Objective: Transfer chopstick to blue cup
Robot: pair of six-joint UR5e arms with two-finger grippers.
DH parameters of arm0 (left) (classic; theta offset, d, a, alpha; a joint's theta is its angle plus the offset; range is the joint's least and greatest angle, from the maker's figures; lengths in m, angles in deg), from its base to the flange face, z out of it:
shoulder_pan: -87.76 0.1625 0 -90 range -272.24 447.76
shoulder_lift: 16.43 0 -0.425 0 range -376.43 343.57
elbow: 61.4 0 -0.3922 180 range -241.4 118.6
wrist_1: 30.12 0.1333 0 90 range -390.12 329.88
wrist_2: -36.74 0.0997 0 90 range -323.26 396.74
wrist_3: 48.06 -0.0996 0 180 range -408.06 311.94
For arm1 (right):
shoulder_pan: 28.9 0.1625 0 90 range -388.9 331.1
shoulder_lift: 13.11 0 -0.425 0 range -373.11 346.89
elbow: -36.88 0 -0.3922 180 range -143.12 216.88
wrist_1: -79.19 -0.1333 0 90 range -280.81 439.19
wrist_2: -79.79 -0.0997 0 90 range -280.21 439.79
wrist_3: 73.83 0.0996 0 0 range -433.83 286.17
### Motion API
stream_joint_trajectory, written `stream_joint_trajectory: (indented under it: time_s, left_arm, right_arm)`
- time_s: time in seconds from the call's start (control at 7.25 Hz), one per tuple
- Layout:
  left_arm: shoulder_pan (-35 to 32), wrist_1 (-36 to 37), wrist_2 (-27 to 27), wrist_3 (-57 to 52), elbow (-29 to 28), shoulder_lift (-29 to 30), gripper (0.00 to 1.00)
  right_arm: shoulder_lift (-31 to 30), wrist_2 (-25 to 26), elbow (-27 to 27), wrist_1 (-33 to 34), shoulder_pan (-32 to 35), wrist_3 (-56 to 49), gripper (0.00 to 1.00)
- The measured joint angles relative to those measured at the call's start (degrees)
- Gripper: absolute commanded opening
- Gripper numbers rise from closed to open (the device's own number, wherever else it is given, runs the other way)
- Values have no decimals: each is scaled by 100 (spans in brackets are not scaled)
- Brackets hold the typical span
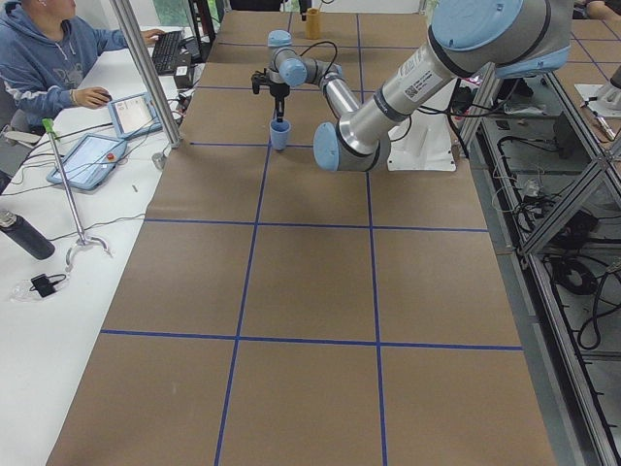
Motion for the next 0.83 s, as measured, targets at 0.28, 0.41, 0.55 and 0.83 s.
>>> stream_joint_trajectory:
  time_s: [0.28,0.41,0.55,0.83]
  left_arm:
    - [27,-6,-3,163,-10,13,0]
    - [57,-11,-1,229,-12,22,0]
    - [80,-18,-1,308,-12,37,0]
    - [113,-27,-7,459,-11,75,0]
  right_arm:
    - [-3,-6,-31,0,-9,0,100]
    - [-3,-8,-37,0,-11,0,100]
    - [-3,-8,-38,0,-13,0,100]
    - [-2,-9,-35,0,-13,0,100]
